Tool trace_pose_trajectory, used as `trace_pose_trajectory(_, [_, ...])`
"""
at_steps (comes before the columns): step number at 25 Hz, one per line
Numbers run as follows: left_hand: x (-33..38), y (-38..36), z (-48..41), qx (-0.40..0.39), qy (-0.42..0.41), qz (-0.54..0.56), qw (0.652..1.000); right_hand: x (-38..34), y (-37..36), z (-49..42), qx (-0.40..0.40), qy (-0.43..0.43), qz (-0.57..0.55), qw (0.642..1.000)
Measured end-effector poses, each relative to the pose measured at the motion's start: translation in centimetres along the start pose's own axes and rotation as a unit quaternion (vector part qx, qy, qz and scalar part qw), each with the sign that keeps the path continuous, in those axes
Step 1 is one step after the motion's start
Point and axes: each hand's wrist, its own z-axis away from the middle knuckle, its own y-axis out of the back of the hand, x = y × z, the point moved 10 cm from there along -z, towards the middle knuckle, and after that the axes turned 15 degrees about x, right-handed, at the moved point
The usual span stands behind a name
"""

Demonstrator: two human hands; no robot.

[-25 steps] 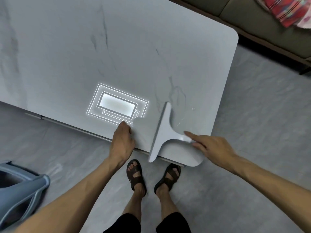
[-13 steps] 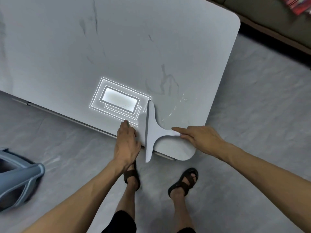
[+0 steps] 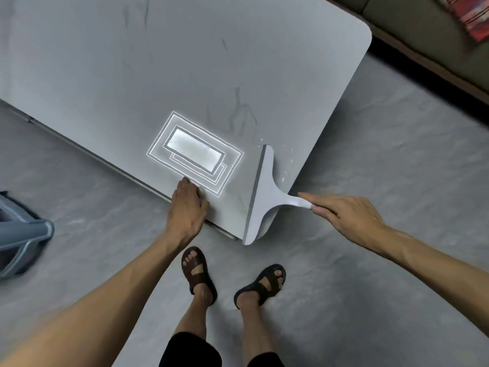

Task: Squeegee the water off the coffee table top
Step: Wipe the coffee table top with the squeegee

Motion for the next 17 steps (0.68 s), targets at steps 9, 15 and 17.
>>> trace_pose_trajectory(9, [0.0,-2.5,1.1,-0.039,0.002,-0.074,0.997,-5.7,-5.8,-4.5,-0.072,0.213,0.060,0.972])
trace_pose_trajectory(15, [-0.5,-4.9,1.2,-0.121,0.062,-0.105,0.985,0.4,-2.8,-4.8,-0.079,0.156,0.065,0.982])
trace_pose_trajectory(17, [-0.6,-5.0,1.0,-0.129,0.073,-0.098,0.984,1.4,-2.3,-4.6,-0.079,0.148,0.057,0.984])
